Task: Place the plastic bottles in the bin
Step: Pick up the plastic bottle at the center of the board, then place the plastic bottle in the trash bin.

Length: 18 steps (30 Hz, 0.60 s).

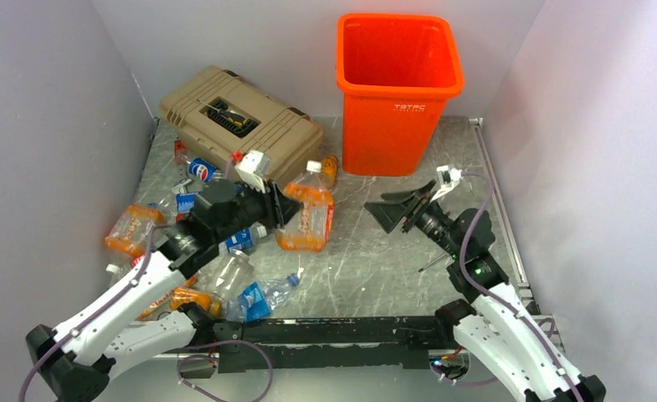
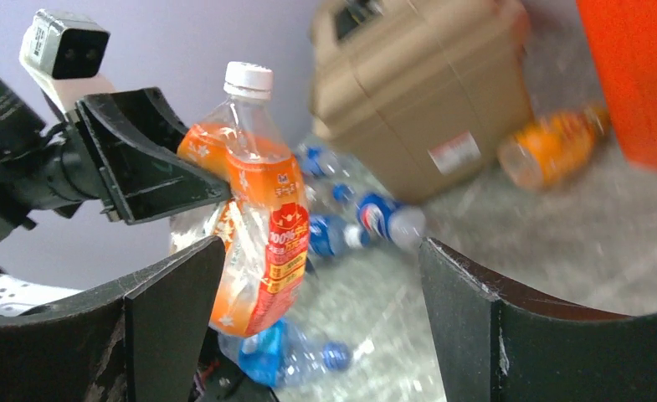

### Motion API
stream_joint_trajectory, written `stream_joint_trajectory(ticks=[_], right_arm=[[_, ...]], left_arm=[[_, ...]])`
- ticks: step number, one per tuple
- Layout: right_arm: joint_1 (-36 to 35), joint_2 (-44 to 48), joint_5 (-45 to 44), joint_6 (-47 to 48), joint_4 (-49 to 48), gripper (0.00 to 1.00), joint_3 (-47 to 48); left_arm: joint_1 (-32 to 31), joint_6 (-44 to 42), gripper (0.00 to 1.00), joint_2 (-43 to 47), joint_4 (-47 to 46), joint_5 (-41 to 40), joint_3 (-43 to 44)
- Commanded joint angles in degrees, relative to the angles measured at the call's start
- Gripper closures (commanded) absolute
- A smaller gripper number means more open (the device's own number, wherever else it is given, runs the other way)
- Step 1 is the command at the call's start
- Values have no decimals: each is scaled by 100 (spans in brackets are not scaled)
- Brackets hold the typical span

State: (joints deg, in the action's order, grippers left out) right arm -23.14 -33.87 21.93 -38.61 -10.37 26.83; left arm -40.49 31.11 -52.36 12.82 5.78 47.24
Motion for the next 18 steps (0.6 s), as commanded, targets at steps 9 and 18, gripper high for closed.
stream_joint_trajectory(ticks=[9, 18], right_arm=[[-1791, -969, -1152, 1639, 561, 2, 2749], [-2503, -1484, -696, 2062, 553, 3, 3291]], left_arm=[[-19, -3693, 77, 772, -291, 1189, 767], [61, -3728, 85, 1802, -2187, 1706, -1050]])
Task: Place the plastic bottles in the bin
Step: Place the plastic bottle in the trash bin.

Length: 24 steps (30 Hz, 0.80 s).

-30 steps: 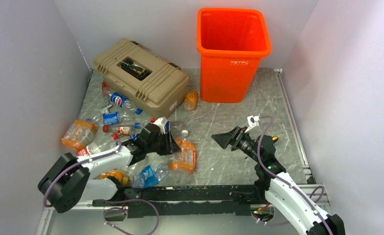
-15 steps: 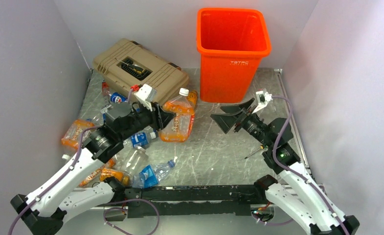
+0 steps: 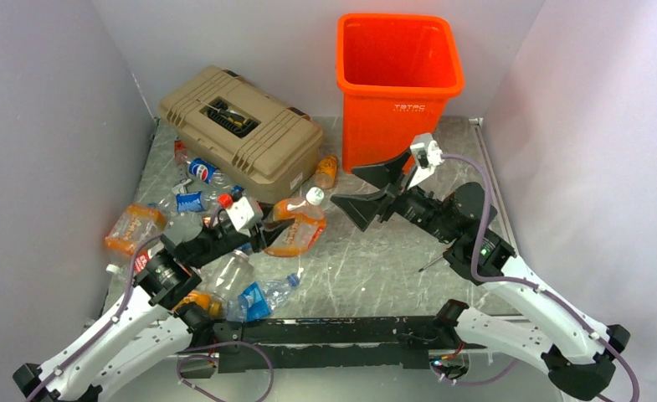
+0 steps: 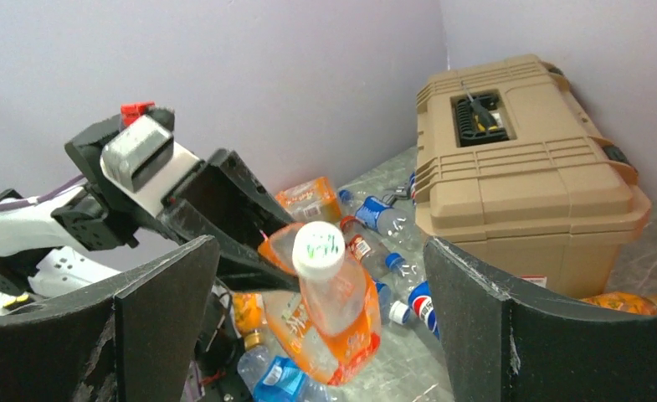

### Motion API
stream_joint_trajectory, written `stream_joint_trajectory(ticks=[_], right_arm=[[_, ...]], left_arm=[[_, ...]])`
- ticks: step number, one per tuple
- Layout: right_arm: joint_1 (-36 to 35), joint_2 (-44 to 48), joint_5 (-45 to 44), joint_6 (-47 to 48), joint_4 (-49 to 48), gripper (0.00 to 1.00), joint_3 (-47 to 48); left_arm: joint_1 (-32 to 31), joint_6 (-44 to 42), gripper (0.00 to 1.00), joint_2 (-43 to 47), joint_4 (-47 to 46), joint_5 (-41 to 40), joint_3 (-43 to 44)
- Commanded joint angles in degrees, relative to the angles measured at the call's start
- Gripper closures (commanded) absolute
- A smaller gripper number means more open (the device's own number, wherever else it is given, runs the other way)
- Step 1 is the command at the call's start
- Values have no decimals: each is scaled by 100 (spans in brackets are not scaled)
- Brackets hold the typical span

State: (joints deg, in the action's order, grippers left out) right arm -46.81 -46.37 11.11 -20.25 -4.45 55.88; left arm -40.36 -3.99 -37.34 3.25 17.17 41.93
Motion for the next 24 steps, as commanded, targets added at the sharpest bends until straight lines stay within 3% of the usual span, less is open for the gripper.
stream_joint_trajectory(ticks=[1, 14, 21, 24], right_arm=[[-190, -316, 436, 209, -61, 3, 445], [-737, -871, 90, 248, -65, 5, 575], [-803, -943, -350, -140, -638, 10, 315], [-804, -1107, -267, -277, -766, 17, 363]], left_arm=[[48, -217, 85, 354, -1246, 596, -538], [46, -178, 87, 447, -1295, 697, -573], [53, -144, 86, 421, -1292, 759, -563], [51, -158, 86, 435, -1275, 712, -563]])
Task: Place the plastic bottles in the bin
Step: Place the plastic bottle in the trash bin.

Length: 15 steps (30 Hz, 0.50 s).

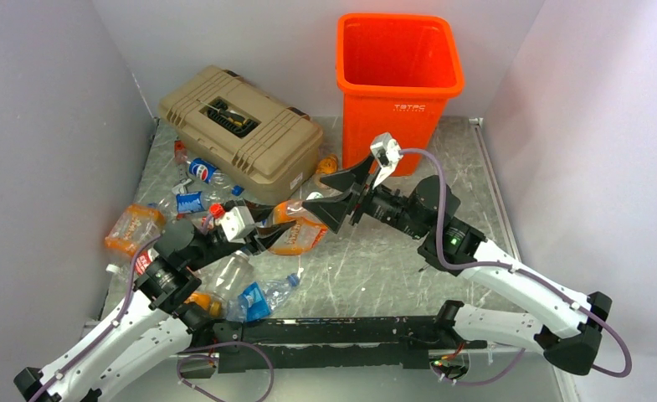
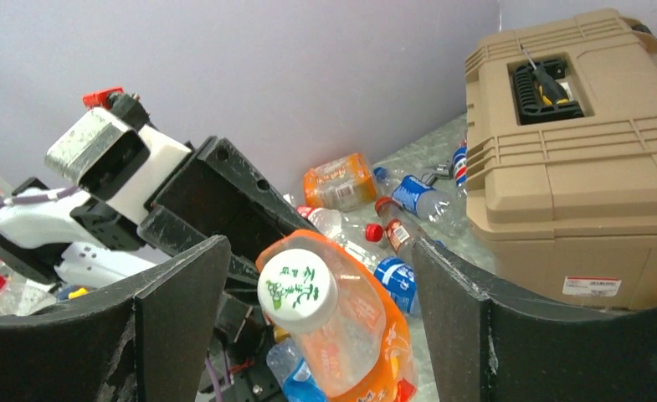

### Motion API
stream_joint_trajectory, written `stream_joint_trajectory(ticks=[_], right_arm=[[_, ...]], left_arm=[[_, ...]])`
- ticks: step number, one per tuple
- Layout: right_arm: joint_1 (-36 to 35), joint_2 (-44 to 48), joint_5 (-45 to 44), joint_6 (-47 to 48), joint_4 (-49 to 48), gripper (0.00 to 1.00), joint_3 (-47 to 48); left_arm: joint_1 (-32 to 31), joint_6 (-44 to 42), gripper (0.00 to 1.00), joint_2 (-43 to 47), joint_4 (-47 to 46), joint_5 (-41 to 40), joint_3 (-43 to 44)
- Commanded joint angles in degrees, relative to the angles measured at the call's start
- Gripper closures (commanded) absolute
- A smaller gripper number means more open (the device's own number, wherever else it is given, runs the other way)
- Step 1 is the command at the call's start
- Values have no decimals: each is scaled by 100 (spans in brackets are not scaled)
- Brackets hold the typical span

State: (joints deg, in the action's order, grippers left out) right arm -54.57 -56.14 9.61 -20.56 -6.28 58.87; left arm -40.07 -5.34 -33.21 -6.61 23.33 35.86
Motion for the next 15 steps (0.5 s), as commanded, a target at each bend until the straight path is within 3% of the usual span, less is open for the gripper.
stream_joint_trajectory(ticks=[1, 9, 15], right_arm=[[-28, -195, -90, -279, -562, 20, 108], [-43, -373, -29, -412, -518, 33, 113], [-50, -420, 46, -396, -491, 76, 112]], left_arm=[[22, -27, 86, 33, -290, 93, 44], [18, -49, 86, 110, -258, -1, 40], [15, -19, 85, 115, -238, -76, 48]])
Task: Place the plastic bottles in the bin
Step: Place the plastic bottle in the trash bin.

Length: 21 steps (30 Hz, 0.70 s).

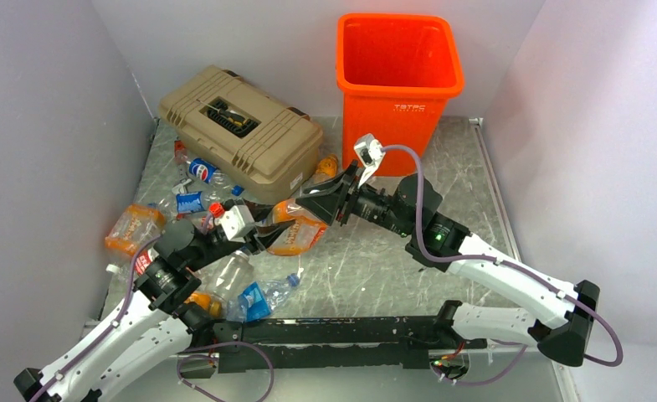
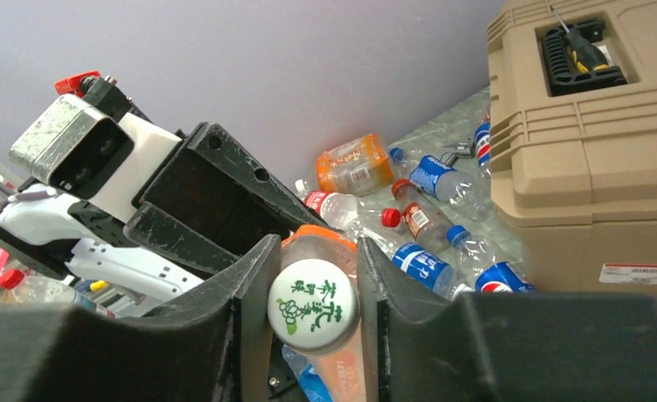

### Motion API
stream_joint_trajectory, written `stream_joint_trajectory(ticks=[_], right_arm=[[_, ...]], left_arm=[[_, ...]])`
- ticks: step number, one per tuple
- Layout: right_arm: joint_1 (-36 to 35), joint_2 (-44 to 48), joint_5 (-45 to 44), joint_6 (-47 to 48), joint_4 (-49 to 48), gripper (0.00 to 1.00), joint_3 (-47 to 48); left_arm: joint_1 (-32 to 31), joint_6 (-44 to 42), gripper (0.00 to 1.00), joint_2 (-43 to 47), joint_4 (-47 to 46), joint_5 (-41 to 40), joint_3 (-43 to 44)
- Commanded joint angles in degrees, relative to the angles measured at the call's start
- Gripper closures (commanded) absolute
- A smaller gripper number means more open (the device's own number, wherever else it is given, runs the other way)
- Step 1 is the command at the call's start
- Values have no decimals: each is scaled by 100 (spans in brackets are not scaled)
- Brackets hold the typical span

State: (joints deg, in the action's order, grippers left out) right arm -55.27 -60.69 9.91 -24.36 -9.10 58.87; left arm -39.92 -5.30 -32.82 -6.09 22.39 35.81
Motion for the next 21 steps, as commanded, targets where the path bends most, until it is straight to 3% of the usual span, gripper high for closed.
stream_joint_trajectory(ticks=[1, 2, 4, 5, 6, 7, 8, 13, 17, 21], right_arm=[[16, 32, 16, 10, -177, 87, 123], [9, 45, -37, 37, -130, 100, 132], [-1, 104, -133, 114, -33, 100, 146], [-2, 135, -157, 168, 34, 100, 165], [-2, 168, -183, 218, 99, 100, 182], [-2, 214, -236, 277, 173, 100, 198], [3, 264, -319, 379, 316, 100, 240], [-2, 758, -1658, 1142, 1190, 100, 724], [-2, 1082, -3303, 1866, 1443, 100, 1232], [-2, 793, -4532, 2766, 1164, 100, 1838]], left_arm=[[-5, -9, 82, 62, -269, -15, 68], [-4, -2, 80, 53, -239, -54, 87], [-5, -6, 75, 56, -206, -144, 106], [-7, 1, 67, 71, -197, -194, 102], [-7, 15, 47, 80, -156, -221, 112], [-7, 59, 13, 89, -44, -262, 165], [-6, 75, 2, 92, 144, -263, 247], [-2, 0, 1, 17, 600, -293, 621], [-7, 156, 1, 192, 552, -1111, 533], [0, 418, 0, 349, 412, -2107, 445]])
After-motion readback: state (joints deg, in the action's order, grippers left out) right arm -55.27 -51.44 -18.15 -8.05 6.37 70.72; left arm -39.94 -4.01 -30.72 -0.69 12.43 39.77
